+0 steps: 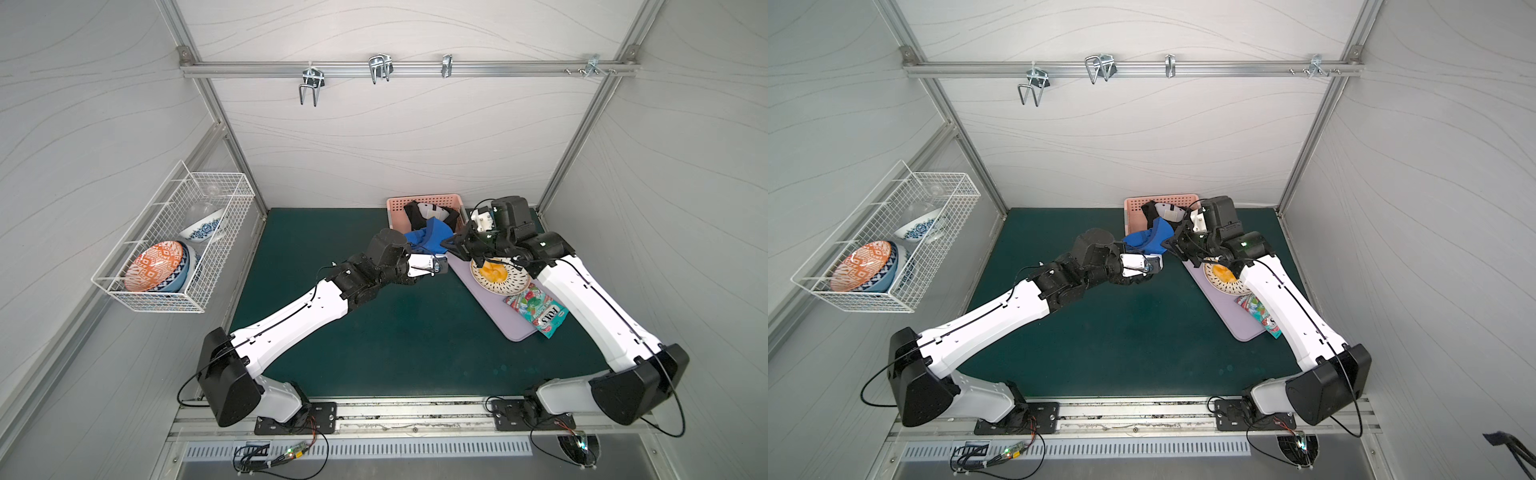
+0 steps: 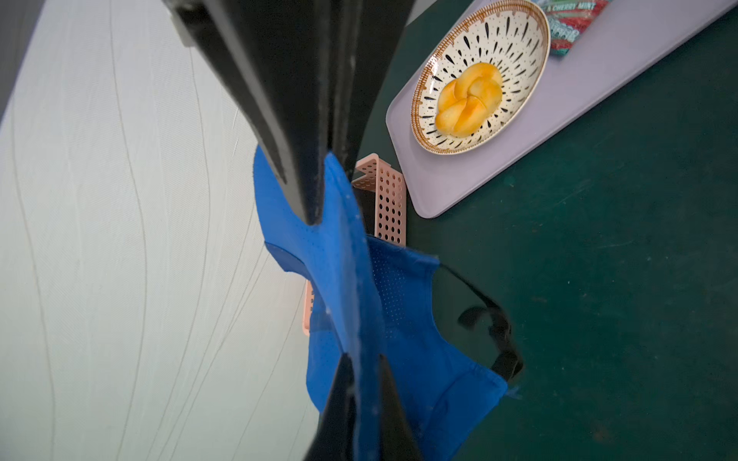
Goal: Turn the baseball cap inside out
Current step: Turn over the baseball cap.
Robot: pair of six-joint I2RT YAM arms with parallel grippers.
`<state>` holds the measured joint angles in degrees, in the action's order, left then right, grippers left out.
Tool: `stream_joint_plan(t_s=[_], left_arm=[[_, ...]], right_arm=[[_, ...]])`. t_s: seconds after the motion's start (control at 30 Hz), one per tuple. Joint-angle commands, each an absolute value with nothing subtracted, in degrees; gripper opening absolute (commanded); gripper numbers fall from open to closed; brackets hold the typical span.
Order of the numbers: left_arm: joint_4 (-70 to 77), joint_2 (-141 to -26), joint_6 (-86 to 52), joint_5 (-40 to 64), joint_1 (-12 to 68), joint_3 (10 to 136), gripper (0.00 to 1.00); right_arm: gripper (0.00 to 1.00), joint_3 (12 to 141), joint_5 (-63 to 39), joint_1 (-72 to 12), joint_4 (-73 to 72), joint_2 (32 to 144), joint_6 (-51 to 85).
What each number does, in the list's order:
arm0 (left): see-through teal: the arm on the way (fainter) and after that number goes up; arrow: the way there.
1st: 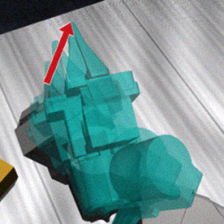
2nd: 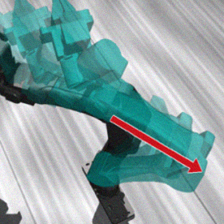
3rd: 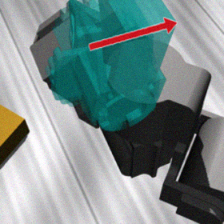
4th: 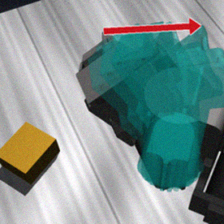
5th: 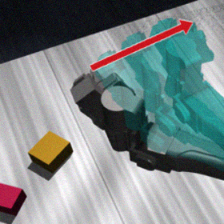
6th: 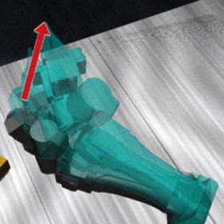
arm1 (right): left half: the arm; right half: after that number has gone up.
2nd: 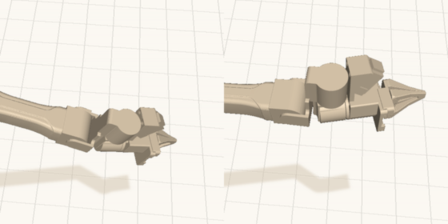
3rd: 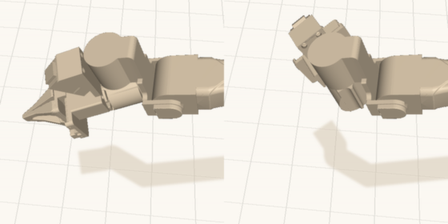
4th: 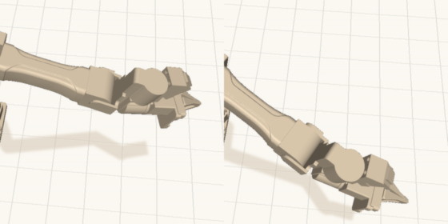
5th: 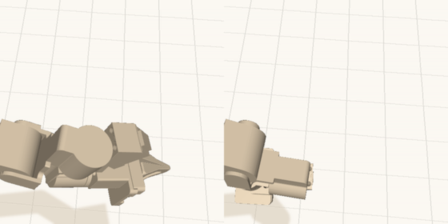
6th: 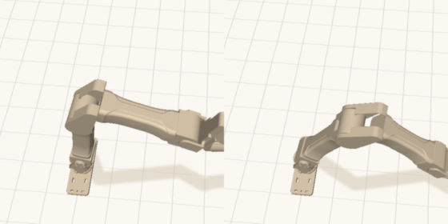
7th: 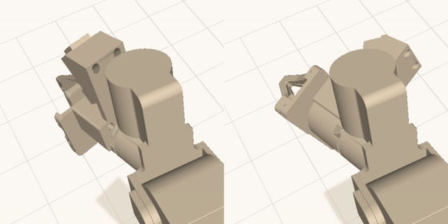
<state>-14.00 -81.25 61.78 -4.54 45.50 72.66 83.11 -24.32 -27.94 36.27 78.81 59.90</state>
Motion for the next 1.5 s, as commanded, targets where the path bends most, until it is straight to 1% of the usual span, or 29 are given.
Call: stream_joint_plan(t_s=[0.0, 0.03, 0.1, 0.17, 0.23, 0.27, 0.37, 0.47, 0.63, 0.73, 0.83, 0.9, 1.0, 1.1, 1.2, 1.37, 1.43, 1.47], left_arm=[[-11.1, -79.9, 62.4, -4.9, 45.2, 71.0, 0.0], [-11.0, -79.0, 60.1, -4.9, 45.1, 70.3, 0.0], [-11.5, -77.1, 52.5, -5.5, 44.6, 69.9, 0.0], [-15.7, -75.3, 42.4, -5.1, 43.3, 71.3, 0.0], [-19.9, -73.4, 32.4, -4.5, 42.2, 72.3, 0.0], [-21.1, -72.3, 27.7, -4.3, 41.9, 72.5, 0.0], [-23.3, -69.1, 14.6, -1.9, 40.6, 72.7, 0.0], [-23.8, -66.7, 4.2, 0.5, 39.2, 73.0, 0.0], [-20.8, -63.7, -4.7, 6.2, 38.1, 72.9, 0.0], [-19.7, -62.4, -9.1, 11.7, 35.7, 73.3, 0.0], [-19.3, -61.4, -13.5, 19.2, 32.1, 73.8, 0.0], [-18.4, -61.1, -18.0, 26.4, 28.9, 74.1, 0.0], [-15.8, -60.4, -23.3, 32.3, 26.6, 73.9, 0.0], [-14.7, -59.9, -26.0, 35.3, 26.1, 74.0, 0.0], [-12.4, -59.6, -29.1, 37.4, 25.8, 73.2, 0.0], [-6.7, -59.5, -35.9, 40.4, 24.9, 71.3, 0.0], [-5.1, -59.8, -38.3, 41.8, 24.7, 71.0, 0.0], [-4.4, -59.9, -39.0, 42.3, 24.6, 70.8, 0.0]], right_arm=[[0.23, 83.9, -27.8, -28.0, 35.1, 78.0, 57.3], [0.33, 84.0, -27.7, -27.2, 35.3, 77.6, 56.2], [0.6, 84.5, -27.5, -25.3, 35.9, 76.0, 53.6], [0.81, 84.4, -25.3, -22.9, 36.6, 73.3, 51.1], [0.97, 82.4, -22.0, -21.4, 35.3, 69.3, 48.4], [0.99, 80.4, -20.8, -20.9, 33.7, 67.0, 47.3], [0.99, 73.2, -19.9, -20.5, 26.6, 61.7, 46.0], [0.99, 66.0, -23.6, -21.4, 20.1, 60.1, 47.4], [0.99, 60.7, -25.8, -29.2, 14.4, 63.1, 46.8], [0.99, 58.5, -29.1, -29.9, 10.3, 65.0, 46.2], [0.99, 58.3, -32.7, -28.1, 9.6, 66.1, 42.2], [0.99, 58.3, -38.9, -25.7, 9.3, 67.9, 39.9], [0.99, 59.3, -46.5, -23.9, 9.4, 70.2, 37.6], [0.99, 62.4, -51.8, -23.8, 12.4, 72.8, 34.2], [0.99, 63.9, -52.5, -23.8, 15.6, 74.7, 31.1], [0.99, 64.6, -54.3, -24.3, 14.7, 77.2, 29.8], [0.97, 64.8, -55.4, -25.1, 14.1, 78.2, 29.3], [0.94, 64.8, -57.2, -25.3, 12.5, 78.6, 29.8]])
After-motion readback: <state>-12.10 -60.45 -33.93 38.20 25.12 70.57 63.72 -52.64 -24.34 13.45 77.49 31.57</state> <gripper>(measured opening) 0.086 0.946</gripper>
